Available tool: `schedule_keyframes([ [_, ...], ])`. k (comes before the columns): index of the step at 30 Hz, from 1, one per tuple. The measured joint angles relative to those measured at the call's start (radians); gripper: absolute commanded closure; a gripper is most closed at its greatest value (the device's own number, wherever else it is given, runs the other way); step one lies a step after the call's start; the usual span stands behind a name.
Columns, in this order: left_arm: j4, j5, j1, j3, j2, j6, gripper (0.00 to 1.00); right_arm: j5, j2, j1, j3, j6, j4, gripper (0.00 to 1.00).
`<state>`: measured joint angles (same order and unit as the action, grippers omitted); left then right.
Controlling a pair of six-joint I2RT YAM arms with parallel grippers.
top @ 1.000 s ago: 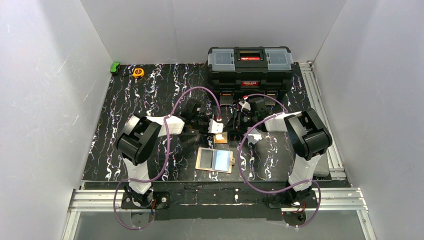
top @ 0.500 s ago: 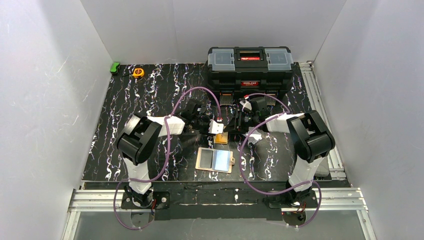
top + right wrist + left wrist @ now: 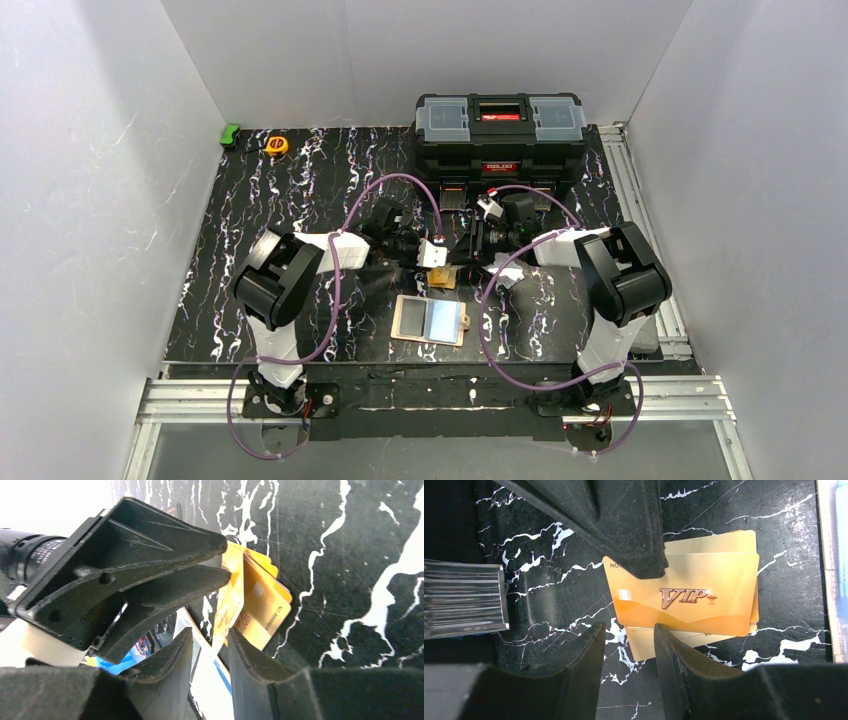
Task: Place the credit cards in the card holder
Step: Pick up the credit card from the center of the board.
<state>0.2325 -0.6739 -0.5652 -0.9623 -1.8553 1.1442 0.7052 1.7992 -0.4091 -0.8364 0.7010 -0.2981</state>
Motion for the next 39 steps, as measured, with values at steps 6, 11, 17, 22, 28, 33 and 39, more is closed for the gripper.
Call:
schedule_keyframes([
  [6,0.0,-0.001,-0.001,0.0,0.0,0.0,0.61,0.051,0.003,-0.001,0.001,0.048,-0.082,0.59],
  [11,0.003,0.0,-0.002,0.0,0.0,-0.003,0.61,0.092,0.056,-0.003,0.001,0.089,-0.153,0.58],
  [17,0.007,-0.001,-0.002,0.003,0.0,-0.005,0.61,0.107,0.124,-0.018,0.001,0.108,-0.167,0.59],
  [22,0.009,-0.001,-0.002,0.004,0.0,-0.008,0.61,0.097,0.132,-0.029,0.0,0.1,-0.152,0.78],
  [28,0.011,0.003,-0.001,0.004,0.0,-0.021,0.57,0.07,0.13,-0.031,-0.001,0.072,-0.104,0.99],
  [33,-0.012,0.022,0.007,-0.02,0.004,-0.07,0.33,0.056,0.1,-0.03,-0.006,0.031,-0.043,0.99],
  [39,-0.19,0.043,0.074,-0.156,0.022,-0.227,0.11,0.045,0.016,-0.032,-0.039,-0.075,0.05,0.99],
])
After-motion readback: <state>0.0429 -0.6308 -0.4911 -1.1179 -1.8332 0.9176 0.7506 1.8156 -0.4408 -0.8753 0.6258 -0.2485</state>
